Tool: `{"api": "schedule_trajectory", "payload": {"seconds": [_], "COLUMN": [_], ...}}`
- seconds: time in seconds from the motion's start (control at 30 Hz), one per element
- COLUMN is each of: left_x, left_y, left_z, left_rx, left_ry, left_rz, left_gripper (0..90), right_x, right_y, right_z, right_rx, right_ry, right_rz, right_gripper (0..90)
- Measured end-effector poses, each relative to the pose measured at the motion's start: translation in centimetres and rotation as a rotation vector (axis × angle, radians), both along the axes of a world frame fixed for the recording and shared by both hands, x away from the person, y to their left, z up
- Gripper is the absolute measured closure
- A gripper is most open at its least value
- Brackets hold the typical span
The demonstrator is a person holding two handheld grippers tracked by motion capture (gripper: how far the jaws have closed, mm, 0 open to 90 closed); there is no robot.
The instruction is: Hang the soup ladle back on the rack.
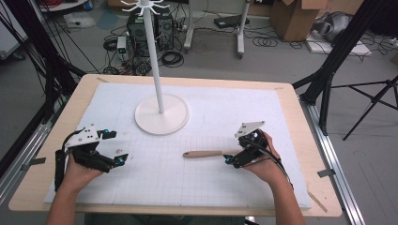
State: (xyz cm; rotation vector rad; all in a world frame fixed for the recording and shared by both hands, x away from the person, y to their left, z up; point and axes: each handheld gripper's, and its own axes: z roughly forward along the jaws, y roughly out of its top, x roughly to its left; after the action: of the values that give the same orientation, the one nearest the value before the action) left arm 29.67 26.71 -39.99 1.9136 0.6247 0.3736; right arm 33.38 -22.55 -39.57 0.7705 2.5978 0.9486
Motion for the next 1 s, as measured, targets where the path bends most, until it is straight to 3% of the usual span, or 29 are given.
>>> {"api": "schedule_trajectory", "payload": {"seconds": [0.4, 0.5, 0.67, 0.8, 1.0], "left_x": [-0.5, -0.5, -0.4, -0.4, -0.3], "left_y": [0.5, 0.5, 0.4, 0.3, 0.4], "left_z": [-0.1, -0.1, -0.1, -0.2, -0.2], "left_rx": [0.010, 0.010, 0.011, 0.013, 0.012], "left_ry": [0.002, 0.001, 0.002, 0.003, 0.004], "left_rz": [0.017, 0.021, 0.019, 0.016, 0.016], "left_gripper": [1.7, 1.7, 1.7, 1.7, 1.7], "right_x": [1.7, 1.9, 2.2, 2.4, 2.6], "right_y": [2.1, 2.5, 2.7, 2.7, 2.9], "right_z": [-1.5, -1.7, -2.1, -2.2, -2.2], "right_rx": [-0.081, -0.092, -0.120, -0.122, -0.147], "right_ry": [0.067, 0.090, 0.121, 0.155, 0.161], "right_rz": [0.064, 0.089, 0.113, 0.138, 0.140], "right_gripper": [5.0, 14.2, 19.7, 32.0, 35.9]}}
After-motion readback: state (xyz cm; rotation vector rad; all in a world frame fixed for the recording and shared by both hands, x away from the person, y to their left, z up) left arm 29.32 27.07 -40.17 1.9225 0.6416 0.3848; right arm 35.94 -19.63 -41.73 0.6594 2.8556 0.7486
